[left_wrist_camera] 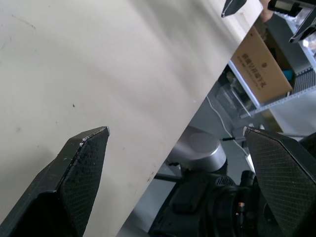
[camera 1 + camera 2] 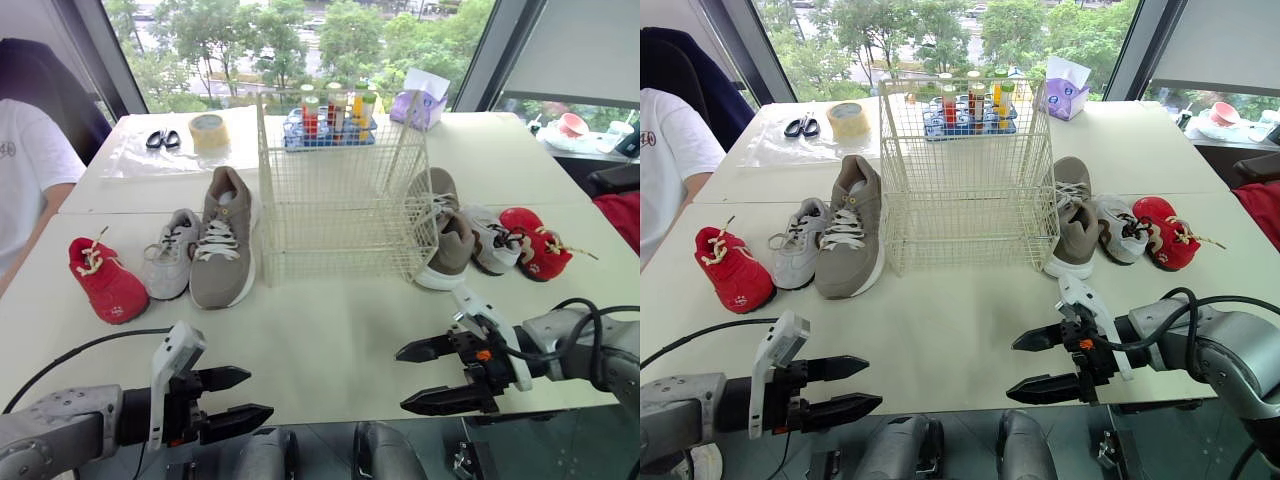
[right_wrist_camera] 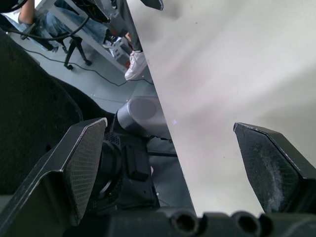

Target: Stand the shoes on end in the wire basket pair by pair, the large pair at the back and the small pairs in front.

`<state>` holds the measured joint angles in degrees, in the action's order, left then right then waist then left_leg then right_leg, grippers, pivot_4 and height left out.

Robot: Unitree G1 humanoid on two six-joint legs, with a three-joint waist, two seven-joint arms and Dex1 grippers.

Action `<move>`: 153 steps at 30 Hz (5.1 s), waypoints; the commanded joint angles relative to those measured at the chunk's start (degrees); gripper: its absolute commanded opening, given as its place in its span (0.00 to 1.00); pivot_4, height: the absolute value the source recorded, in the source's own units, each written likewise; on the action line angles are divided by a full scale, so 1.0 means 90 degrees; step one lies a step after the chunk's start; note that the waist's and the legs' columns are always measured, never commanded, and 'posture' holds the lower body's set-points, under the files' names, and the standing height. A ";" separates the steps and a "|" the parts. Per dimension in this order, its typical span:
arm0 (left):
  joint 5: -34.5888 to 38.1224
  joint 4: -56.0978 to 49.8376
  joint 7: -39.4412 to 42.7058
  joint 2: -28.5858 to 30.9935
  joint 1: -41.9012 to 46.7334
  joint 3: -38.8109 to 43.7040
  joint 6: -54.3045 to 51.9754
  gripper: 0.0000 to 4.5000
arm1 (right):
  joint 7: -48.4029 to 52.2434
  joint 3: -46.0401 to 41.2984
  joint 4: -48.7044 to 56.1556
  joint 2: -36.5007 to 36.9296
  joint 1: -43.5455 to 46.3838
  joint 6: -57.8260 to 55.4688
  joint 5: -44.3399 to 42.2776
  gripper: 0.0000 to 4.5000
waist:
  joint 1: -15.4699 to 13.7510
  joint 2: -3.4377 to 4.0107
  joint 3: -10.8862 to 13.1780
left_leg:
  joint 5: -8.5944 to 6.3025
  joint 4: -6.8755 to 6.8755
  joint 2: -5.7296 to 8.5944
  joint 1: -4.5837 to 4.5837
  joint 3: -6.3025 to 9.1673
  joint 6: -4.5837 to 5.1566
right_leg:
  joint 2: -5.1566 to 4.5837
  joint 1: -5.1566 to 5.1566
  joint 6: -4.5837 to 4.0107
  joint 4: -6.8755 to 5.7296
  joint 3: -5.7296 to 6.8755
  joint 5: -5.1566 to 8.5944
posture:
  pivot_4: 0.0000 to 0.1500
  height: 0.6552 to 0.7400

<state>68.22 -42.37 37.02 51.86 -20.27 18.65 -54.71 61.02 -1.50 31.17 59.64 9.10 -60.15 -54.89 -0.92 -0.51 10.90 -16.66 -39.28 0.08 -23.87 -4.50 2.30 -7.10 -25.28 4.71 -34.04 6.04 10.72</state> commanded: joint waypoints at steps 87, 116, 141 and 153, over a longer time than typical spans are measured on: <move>-0.0825 0.1124 0.1021 0.0805 0.3912 -0.0316 0.0209 1.00 | 0.2567 0.2624 -0.3481 -0.1833 0.5774 0.2237 0.5516 0.87 | 0.0178 0.0013 0.0005 | 0.0062 0.0005 -0.0028 0.0028 -0.0021 -0.0101 | 0.0046 -0.0004 0.0018 -0.0048 -0.0020 -0.0021 | 1.00 1.00; -0.0510 0.0344 -0.1110 -0.1531 0.3238 -0.1566 0.0356 1.00 | -0.4604 -0.2750 -0.0328 -0.5054 0.1246 0.1257 0.4172 1.00 | 0.0072 0.0038 -0.0027 | 0.0042 0.0012 -0.0034 0.0065 -0.0020 -0.0062 | 0.0064 0.0036 0.0003 -0.0037 -0.0035 -0.0017 | 1.00 1.00; -0.0777 0.0424 -0.1124 -0.1442 0.3042 -0.1346 0.0371 1.00 | -0.5466 -0.1435 -0.3719 -0.5312 0.0753 0.4239 0.4867 0.14 | 0.0112 -0.0039 -0.0121 | 0.0026 0.0012 -0.0054 0.0129 -0.0021 -0.0048 | 0.0073 0.0101 -0.0028 -0.0014 -0.0039 0.0000 | 1.00 1.00; -0.0242 0.0479 -0.0920 -0.1047 0.2970 -0.0993 0.0163 1.00 | -0.5961 -0.1727 -0.3101 -0.5063 0.1328 0.4731 0.4806 0.04 | 0.0132 -0.0017 -0.0118 | 0.0009 0.0026 -0.0061 0.0145 -0.0021 -0.0066 | 0.0048 0.0086 -0.0035 0.0006 -0.0045 0.0002 | 1.00 1.00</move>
<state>63.84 -37.21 27.75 42.02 5.83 7.96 -53.25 9.51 -14.14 1.56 12.40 18.84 -19.18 -11.70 0.27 -0.66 9.84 -16.58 -39.05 -0.44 -22.69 -4.70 1.72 -6.71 -24.60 4.36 -33.98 5.64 10.71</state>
